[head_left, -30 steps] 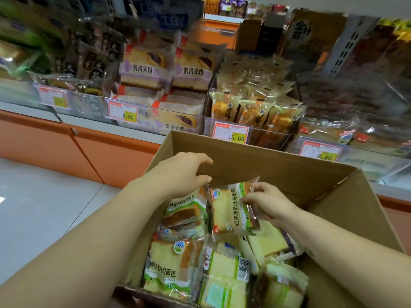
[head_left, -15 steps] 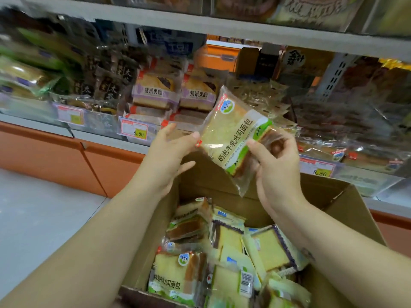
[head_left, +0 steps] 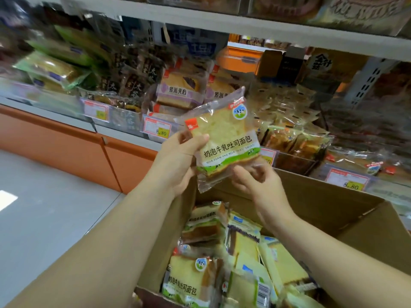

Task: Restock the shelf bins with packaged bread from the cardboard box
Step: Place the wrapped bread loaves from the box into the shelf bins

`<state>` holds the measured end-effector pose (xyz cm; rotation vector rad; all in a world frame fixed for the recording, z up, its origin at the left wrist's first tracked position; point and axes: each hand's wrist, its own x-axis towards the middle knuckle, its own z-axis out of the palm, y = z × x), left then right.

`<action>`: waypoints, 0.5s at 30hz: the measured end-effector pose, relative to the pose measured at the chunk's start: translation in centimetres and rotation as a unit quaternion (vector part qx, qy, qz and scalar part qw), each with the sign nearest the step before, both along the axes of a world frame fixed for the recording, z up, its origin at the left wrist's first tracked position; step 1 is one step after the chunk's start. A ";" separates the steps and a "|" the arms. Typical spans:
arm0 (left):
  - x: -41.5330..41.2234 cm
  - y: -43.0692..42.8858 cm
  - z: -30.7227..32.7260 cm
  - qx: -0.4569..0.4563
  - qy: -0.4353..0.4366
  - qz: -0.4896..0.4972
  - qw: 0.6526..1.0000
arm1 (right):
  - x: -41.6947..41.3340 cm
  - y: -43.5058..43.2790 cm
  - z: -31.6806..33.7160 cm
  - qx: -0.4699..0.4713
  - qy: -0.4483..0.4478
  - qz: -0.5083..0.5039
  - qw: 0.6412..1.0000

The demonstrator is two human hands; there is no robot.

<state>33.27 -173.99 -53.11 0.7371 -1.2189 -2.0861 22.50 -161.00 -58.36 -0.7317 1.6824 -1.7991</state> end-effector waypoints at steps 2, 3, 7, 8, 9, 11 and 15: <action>0.3 -0.6 -0.2 -0.090 -0.034 0.031 0.995 | -0.5 0.5 -2.6 0.124 0.038 0.031 0.991; 0.4 -1.0 -0.3 -0.133 -0.054 0.044 0.989 | -0.6 0.8 -4.1 0.190 0.034 0.047 0.980; 0.7 -2.0 -0.8 -0.192 -0.081 0.070 0.976 | -1.2 0.6 -8.7 0.389 -0.087 0.070 0.915; 0.7 -2.1 -0.9 -0.196 -0.087 0.072 0.974 | -1.1 0.1 -9.3 0.409 -0.098 0.073 0.904; 0.7 -2.2 -1.1 -0.201 -0.093 0.072 0.972 | -1.0 -0.4 -9.7 0.414 -0.107 0.078 0.900; 0.6 -2.4 -1.3 -0.209 -0.103 0.071 0.970 | -0.6 -1.5 -10.3 0.404 -0.116 0.087 0.903; 0.2 -2.6 -1.5 -0.212 -0.108 0.066 0.969 | -0.3 -3.2 -12.1 0.373 -0.127 0.047 0.918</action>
